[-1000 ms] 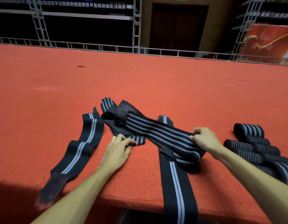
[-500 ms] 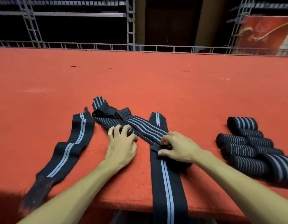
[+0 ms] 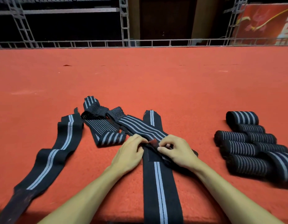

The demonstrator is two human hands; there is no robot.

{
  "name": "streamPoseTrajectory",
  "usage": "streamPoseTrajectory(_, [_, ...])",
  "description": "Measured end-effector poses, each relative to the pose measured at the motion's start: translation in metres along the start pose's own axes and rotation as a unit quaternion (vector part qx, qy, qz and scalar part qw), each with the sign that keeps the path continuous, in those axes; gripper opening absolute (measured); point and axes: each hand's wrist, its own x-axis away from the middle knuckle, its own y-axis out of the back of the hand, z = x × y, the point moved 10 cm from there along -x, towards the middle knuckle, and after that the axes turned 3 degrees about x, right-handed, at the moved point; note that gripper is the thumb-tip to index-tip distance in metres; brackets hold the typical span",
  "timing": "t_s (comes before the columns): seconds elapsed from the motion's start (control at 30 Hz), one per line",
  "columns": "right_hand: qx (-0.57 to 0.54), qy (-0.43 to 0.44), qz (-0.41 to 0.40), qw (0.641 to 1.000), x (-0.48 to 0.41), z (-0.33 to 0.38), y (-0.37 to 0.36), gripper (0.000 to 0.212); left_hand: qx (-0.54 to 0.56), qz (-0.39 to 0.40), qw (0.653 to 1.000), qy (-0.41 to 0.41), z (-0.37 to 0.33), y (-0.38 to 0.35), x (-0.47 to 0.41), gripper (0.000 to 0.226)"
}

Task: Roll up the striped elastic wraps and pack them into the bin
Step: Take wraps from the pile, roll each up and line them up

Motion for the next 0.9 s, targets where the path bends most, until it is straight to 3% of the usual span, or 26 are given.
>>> streamPoseTrajectory(0.2, [-0.156,-0.051,-0.033,0.986,0.004,-0.018,0.008,0.015,0.009,-0.002,1.0,0.029,0.004,0.0,0.001,0.032])
streamPoseTrajectory(0.4, [-0.238,-0.115,-0.054,0.963,0.008,-0.029,0.01,0.021,-0.004,0.003,0.999,0.032,0.0,-0.001,0.003,0.024])
streamPoseTrajectory(0.6, [-0.403,-0.195,-0.131,0.884,0.016,-0.048,0.031,0.026,-0.021,0.0,0.999,0.024,-0.004,-0.001,0.001,0.024])
streamPoseTrajectory(0.7, [-0.382,-0.203,-0.162,0.887,0.022,-0.047,0.047,0.027,-0.029,-0.002,0.999,0.019,-0.004,0.0,0.0,0.024])
streamPoseTrajectory(0.77, [-0.354,-0.213,-0.24,0.878,0.026,-0.054,0.07,0.027,-0.039,0.001,0.999,0.013,-0.005,-0.001,0.0,0.022])
streamPoseTrajectory(0.83, [-0.279,-0.216,-0.332,0.875,0.035,-0.057,0.107,0.021,-0.047,0.006,0.999,0.017,-0.006,-0.002,0.001,0.02])
streamPoseTrajectory(0.9, [-0.184,-0.205,-0.355,0.893,0.04,-0.044,0.135,0.012,-0.054,0.01,0.998,0.028,-0.006,-0.002,0.002,0.021])
